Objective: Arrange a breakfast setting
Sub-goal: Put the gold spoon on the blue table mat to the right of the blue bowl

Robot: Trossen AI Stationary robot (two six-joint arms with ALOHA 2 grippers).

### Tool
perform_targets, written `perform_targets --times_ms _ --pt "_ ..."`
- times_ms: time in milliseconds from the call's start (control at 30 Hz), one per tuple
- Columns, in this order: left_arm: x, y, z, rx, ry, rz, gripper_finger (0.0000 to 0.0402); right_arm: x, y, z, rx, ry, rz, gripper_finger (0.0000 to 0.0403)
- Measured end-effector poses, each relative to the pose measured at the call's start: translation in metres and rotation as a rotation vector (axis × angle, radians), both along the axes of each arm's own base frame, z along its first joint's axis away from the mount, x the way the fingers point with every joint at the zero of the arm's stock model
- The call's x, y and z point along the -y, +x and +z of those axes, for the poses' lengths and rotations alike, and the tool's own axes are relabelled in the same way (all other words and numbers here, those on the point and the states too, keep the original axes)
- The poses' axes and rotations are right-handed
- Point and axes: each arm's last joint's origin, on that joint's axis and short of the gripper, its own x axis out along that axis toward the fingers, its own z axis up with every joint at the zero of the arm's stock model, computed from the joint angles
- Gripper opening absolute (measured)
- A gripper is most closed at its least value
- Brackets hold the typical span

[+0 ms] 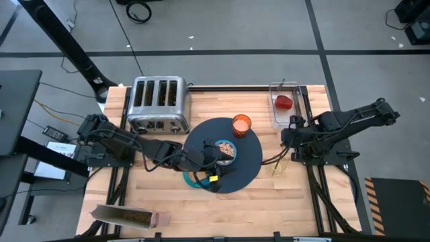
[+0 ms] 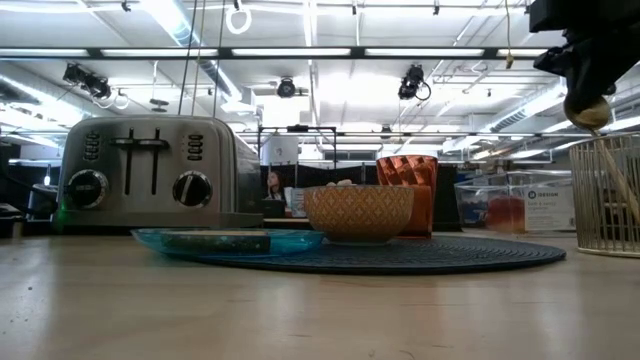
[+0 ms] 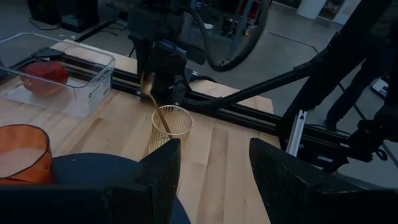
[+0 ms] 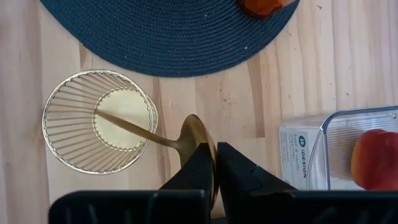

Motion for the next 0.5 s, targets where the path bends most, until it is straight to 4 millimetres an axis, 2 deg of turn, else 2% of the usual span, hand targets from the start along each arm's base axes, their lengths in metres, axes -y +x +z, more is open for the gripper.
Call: perform_targets --times_ms 233,500 --pt "-0.004 0.001 0.0 0.0 0.001 0.012 0.0198 0.0 -0.001 0.001 -0.009 -0.01 0.026 0.0016" --pt "-0.008 0.002 0.0 -0.001 0.001 0.021 0.0198 0.002 -0.003 0.023 0.031 -0.061 0.069 0.0016"
